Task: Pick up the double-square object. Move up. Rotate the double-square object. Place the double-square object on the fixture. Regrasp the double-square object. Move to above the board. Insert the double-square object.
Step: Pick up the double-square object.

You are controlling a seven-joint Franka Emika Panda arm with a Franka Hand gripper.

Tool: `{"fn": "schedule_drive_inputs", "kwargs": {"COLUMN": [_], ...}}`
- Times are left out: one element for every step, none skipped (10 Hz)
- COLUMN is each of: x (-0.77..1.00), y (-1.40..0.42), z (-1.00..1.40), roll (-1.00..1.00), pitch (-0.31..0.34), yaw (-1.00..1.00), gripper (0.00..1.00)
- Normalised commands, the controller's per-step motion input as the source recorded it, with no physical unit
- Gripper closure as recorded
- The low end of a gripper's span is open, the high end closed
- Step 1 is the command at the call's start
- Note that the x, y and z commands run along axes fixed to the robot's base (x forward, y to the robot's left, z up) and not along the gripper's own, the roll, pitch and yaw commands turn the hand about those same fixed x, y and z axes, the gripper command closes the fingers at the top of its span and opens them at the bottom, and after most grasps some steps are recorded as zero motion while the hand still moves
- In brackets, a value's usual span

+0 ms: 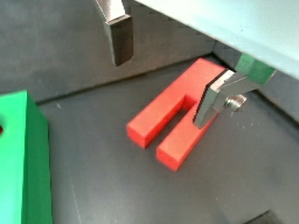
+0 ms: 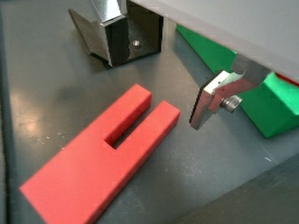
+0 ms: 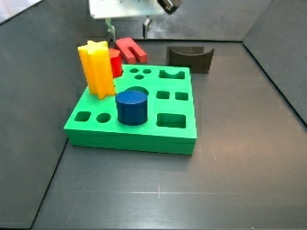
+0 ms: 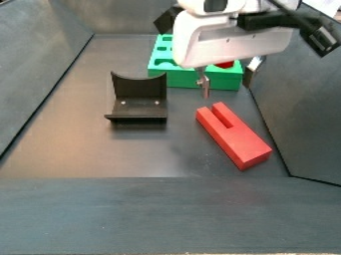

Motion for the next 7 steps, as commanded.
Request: {"fn": "schedule_drive_inputs", "kwargs": {"x": [0.21, 0.14, 0.0, 0.0, 0.0, 0.01, 0.02], "y": [0.0, 0.01, 0.12, 0.12, 0.11, 0.15, 0.13], "z": [-0.81, -0.81, -0.77, -0.73, -0.69, -0.57, -0.49], "roll": [-0.16, -0.17, -0.19, -0.21, -0.22, -0.25, -0.27], "pitch": [-0.09, -0.046, -0.076, -0.083, -0.041, -0.017, 0.0], "yaw": [0.0, 0.0, 0.0, 0.02, 0.01, 0.0, 0.0], "gripper": [0.0, 0.0, 0.0, 0.0, 0.0, 0.0, 0.0]}}
